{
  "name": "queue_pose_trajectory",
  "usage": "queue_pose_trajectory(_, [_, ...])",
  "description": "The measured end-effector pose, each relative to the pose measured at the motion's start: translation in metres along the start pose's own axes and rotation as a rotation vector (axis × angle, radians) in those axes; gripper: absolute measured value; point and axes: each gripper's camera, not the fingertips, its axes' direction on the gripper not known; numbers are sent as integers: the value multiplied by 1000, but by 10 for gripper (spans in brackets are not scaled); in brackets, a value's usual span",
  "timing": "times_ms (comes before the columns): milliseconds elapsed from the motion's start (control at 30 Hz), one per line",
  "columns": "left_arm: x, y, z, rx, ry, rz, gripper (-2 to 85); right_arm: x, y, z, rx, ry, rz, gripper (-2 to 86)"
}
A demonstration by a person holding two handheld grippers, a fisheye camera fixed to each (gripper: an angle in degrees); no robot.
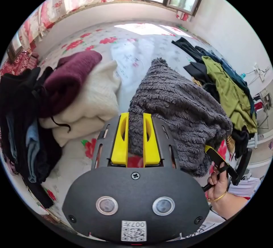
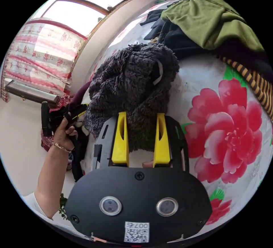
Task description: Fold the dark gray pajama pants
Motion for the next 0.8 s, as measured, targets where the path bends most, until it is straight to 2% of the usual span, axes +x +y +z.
queue_pose_trajectory(67, [-19, 7, -12, 112, -9, -10, 80, -25, -30, 27, 95, 22, 20, 133])
queue_pose_trajectory(133, [-31, 37, -12, 139, -16, -17, 79, -48, -60, 50, 167, 61, 18, 136])
queue_pose_trajectory(233, [-44, 108, 0, 69, -24, -59, 71, -75, -111, 71, 112, 82, -88, 137])
queue_pose_trajectory(333, [-38, 182, 6, -50, -72, -63, 65, -80, -128, 53, -9, 62, -221, 137])
queue_pose_trajectory(433, [-23, 241, 4, -191, -140, -50, 59, -66, -105, -18, 50, 48, -417, 132])
queue_pose_trajectory(500, [-17, 262, -2, -259, -148, -81, 51, -43, -95, -91, 142, 234, -511, 129])
queue_pose_trajectory(567, [-18, 278, -11, -312, -59, -174, 39, -22, -99, -149, 242, 453, -520, 129])
queue_pose_trajectory(633, [-16, 283, -16, -326, -13, -211, 32, 2, -110, -208, 359, 692, -443, 129])
queue_pose_trajectory(700, [-9, 284, -17, -341, -8, -204, 20, 42, -129, -281, 462, 908, -212, 129])
queue_pose_trajectory(733, [-3, 284, -17, -348, -4, -194, 10, 53, -133, -295, 459, 916, -158, 128])
queue_pose_trajectory(800, [5, 283, -17, -351, 14, -183, 0, 96, -147, -323, 329, 828, 7, 117])
